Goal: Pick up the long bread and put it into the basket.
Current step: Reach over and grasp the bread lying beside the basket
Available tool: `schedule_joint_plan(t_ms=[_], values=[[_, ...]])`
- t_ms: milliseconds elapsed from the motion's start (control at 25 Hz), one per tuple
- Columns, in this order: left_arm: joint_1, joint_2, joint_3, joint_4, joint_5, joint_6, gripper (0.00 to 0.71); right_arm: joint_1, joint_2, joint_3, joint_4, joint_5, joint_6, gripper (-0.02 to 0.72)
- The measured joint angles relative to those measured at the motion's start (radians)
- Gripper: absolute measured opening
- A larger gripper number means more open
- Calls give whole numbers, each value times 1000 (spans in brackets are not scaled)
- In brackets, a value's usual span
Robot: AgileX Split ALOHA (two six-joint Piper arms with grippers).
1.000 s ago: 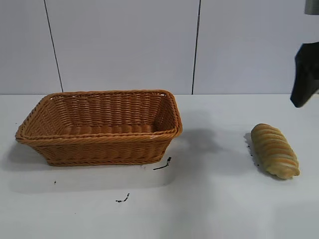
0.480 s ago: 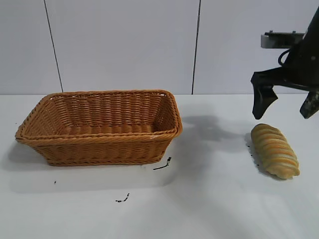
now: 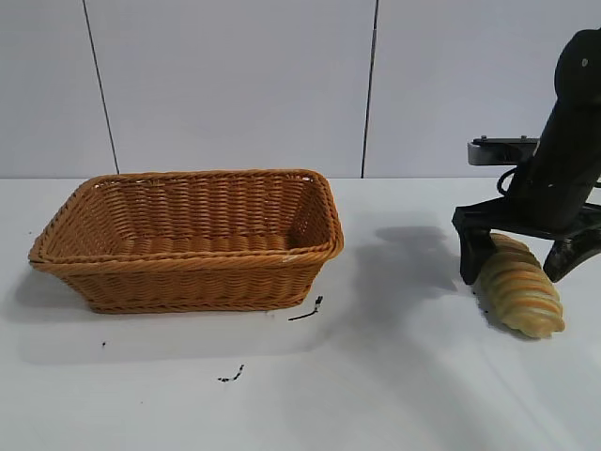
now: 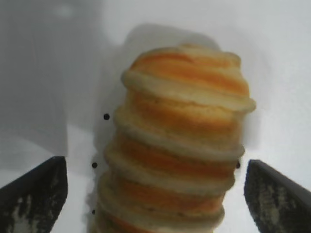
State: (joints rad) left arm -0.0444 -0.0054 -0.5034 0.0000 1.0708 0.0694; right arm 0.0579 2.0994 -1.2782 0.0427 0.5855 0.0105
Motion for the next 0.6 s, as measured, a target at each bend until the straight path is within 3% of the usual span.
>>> schedule_joint_plan(t_ms=[120,200,440,600], values=[[0,0,0,0,0,0,696,0,9,0,-2,0,0,678],[0,0,0,0,0,0,696,0,9,0,-2,0,0,637],[0,0,0,0,0,0,696,0,9,0,-2,11,-1,181],[0,0,0,0,0,0,696,0,-21,0,-4,34,-1,162]])
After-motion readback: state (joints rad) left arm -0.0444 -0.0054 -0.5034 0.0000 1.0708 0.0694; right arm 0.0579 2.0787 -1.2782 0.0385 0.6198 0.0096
